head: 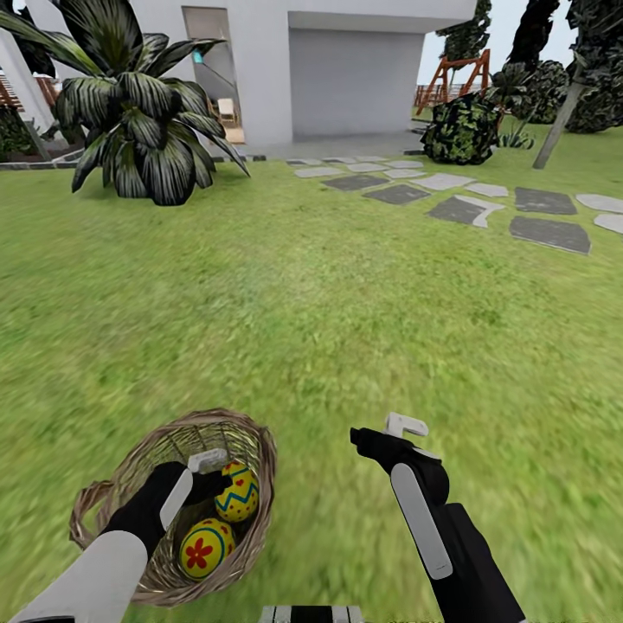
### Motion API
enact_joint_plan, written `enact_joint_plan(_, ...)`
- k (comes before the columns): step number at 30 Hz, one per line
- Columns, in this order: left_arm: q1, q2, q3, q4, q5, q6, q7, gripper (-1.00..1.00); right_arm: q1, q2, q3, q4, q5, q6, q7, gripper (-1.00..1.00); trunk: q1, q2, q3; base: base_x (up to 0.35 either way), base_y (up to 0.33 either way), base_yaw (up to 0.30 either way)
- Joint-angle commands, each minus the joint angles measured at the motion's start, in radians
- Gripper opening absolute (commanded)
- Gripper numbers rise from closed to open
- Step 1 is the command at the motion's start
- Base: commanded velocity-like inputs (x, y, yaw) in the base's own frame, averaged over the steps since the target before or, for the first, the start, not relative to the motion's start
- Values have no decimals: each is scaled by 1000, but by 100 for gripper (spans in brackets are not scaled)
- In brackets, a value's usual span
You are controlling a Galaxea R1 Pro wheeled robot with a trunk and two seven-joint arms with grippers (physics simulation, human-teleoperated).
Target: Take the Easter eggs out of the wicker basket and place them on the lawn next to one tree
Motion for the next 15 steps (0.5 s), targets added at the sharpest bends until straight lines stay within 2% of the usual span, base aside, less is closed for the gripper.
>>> enact_joint_plan(1, 0, 0, 1, -2, 11, 5, 7, 100, -1, 0, 1, -1, -10, 1, -10, 100, 4, -8, -6, 0, 0, 0)
enact_joint_plan(8, 0, -1, 0, -7, 12, 4, 7, 100, -1, 0, 0, -1, -10, 1, -10, 100, 31, -57, -39, 0, 0, 0)
enact_joint_plan(15, 0, -2, -3, -13, 13, 3, 4, 100, -1, 0, 6, -1, -9, -1, -10, 100, 31, -57, -42, 0, 0, 0)
